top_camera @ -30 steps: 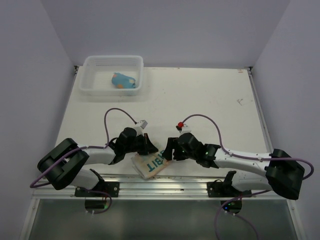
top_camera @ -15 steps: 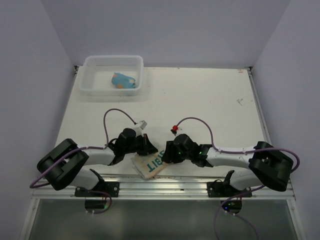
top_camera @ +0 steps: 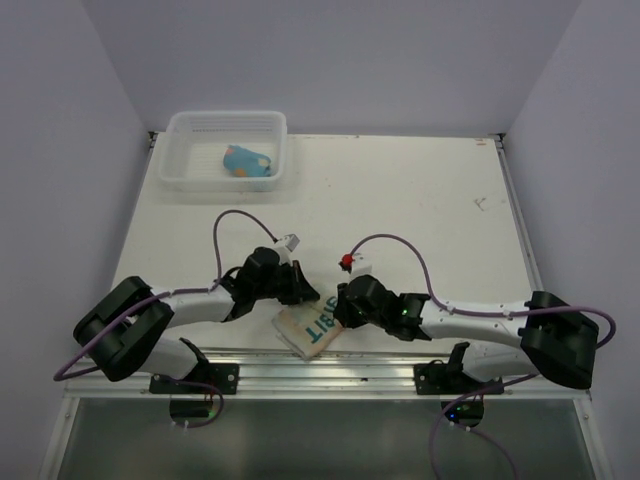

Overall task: Roll the towels
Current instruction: Roll the towel

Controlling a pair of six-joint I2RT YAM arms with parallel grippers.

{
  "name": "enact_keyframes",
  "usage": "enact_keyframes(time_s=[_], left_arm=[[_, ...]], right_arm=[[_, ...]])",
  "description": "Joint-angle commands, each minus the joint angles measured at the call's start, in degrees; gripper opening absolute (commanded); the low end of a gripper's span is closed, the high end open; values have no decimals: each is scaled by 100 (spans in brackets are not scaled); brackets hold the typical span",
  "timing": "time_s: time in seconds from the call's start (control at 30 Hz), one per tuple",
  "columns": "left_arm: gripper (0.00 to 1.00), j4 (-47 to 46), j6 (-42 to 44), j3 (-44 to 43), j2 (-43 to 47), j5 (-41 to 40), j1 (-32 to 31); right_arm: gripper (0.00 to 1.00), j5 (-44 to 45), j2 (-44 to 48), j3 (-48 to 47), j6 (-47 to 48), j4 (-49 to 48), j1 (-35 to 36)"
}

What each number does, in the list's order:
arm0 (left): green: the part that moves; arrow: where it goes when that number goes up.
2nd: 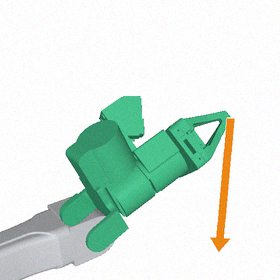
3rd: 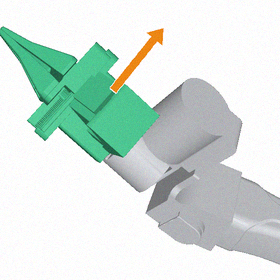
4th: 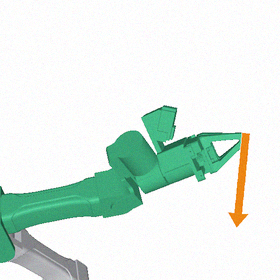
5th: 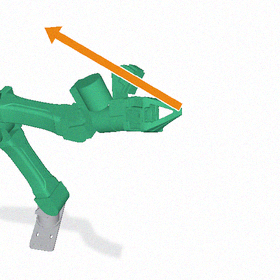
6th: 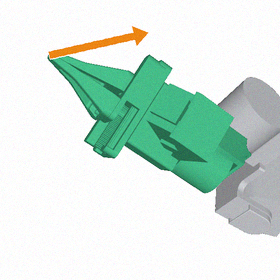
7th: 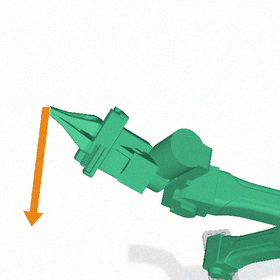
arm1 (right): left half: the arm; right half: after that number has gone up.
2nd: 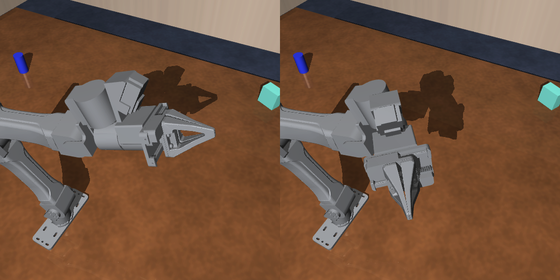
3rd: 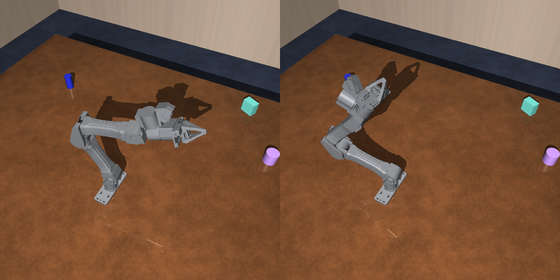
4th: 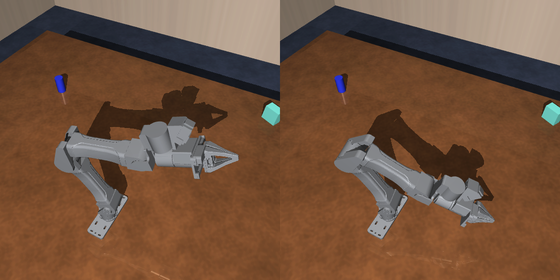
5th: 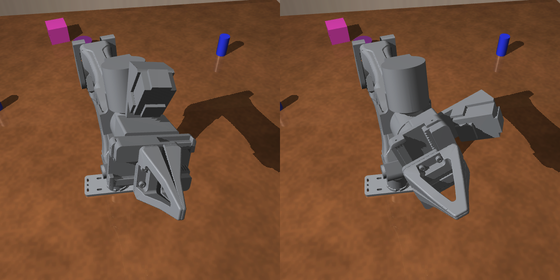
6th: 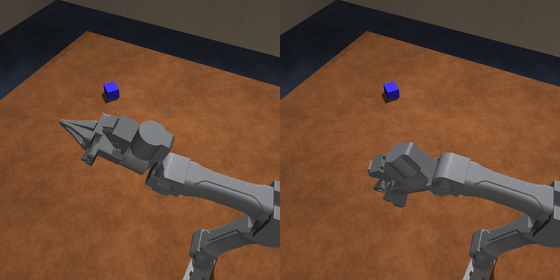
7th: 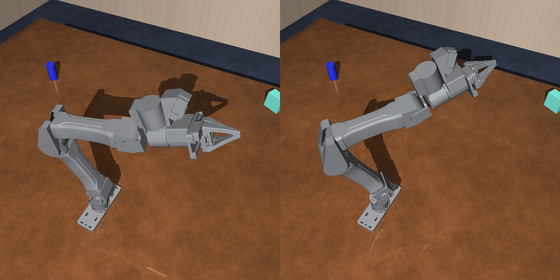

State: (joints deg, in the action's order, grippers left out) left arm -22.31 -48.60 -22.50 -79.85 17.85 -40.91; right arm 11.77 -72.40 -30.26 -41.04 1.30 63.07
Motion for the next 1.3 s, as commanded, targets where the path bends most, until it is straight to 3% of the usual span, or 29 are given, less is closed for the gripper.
enact_keyframes(time_s=[0.0, 0.23, 0.57, 0.8, 1.13, 1.23, 1.27], left_arm=[[0, 1060, 307, -570, 119, -387, 65], [0, 1474, 421, -1291, 330, -352, 92], [0, 1484, 334, -1064, 682, -282, 83], [0, 1255, 158, -721, 805, -211, -22], [0, 754, -263, 174, 717, -317, -260], [0, 719, -317, 377, 726, -431, -304], [0, 727, -326, 413, 743, -466, -313]], right_arm=[[9, 1342, 104, -322, 482, 529, 284], [5, 2943, -440, -726, 667, 819, 1302], [4, 4613, -1837, -1763, 641, 1706, 2262], [4, 4966, -2672, -2273, 562, 2321, 2684], [5, 4870, -2806, -2353, 676, 2296, 2808], [10, 4826, -2745, -2318, 650, 2269, 2816], [16, 4800, -2736, -2318, 632, 2278, 2808]])
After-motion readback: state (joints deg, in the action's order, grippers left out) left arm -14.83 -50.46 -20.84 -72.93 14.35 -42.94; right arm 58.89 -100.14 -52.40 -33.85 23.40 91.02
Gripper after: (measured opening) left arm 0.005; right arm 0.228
